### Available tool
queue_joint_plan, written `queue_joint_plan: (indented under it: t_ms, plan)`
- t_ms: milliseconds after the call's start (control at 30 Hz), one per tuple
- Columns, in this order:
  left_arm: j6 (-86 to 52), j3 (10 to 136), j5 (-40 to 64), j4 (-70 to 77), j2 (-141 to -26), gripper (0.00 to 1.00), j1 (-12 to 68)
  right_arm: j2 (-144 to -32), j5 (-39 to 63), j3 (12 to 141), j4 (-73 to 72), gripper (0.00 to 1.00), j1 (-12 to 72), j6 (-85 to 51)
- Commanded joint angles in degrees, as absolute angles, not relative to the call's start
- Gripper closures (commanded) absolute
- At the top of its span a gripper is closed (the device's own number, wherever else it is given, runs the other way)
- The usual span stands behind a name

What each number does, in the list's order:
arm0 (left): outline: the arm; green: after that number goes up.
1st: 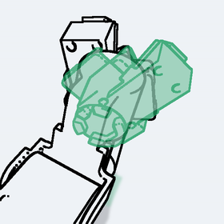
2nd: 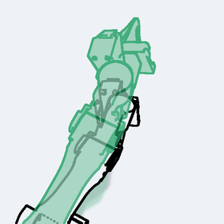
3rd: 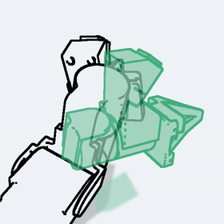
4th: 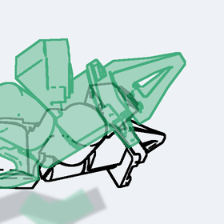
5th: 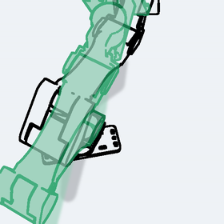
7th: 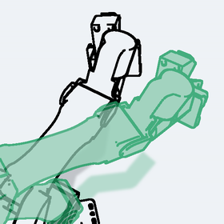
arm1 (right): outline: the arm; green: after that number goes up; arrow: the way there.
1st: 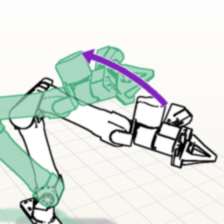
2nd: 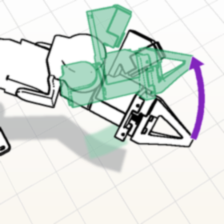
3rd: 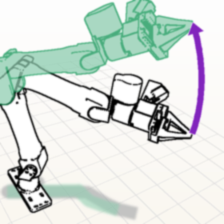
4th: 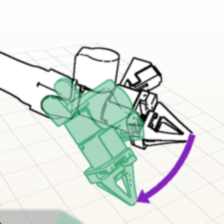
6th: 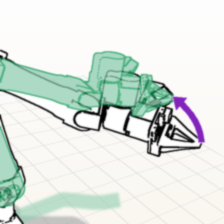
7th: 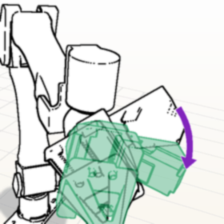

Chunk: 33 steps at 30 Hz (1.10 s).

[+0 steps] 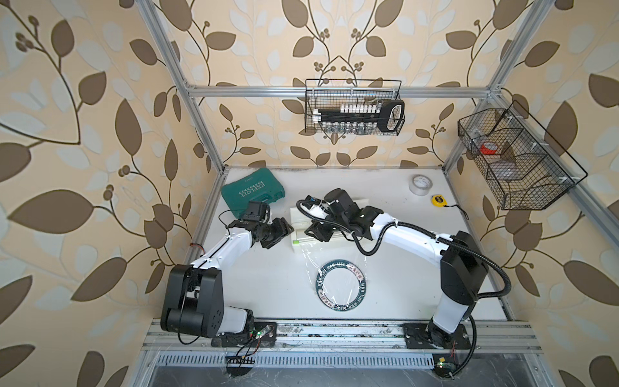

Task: Wrap the plate with plastic wrap
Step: Tear off the plastic wrap from the plastic wrap cutting box.

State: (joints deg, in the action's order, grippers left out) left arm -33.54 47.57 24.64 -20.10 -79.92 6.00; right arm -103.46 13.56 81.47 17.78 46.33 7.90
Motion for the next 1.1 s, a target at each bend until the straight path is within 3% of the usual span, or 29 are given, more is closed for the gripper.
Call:
queue_joint_plan:
  t_ms: [0, 233, 767, 1067]
  plan:
    - [-31.54, 48.71, 29.26, -13.19, -80.08, 0.3, 5.98, -105.59, 15.75, 83.96, 19.51, 0.5, 47.73, 19.86]
    - [-33.13, 45.64, 31.1, -8.07, -85.72, 0.44, 6.31, -113.46, 15.02, 90.72, 23.17, 0.63, 49.65, 22.68]
    - [-34.61, 41.41, 30.39, -3.16, -88.74, 0.69, 6.27, -120.35, 15.73, 95.64, 23.33, 0.67, 49.72, 23.75]
    - [-34.8, 40.86, 30.39, -2.94, -88.73, 0.72, 6.25, -122.33, 14.6, 96.68, 23.29, 0.75, 49.63, 23.82]
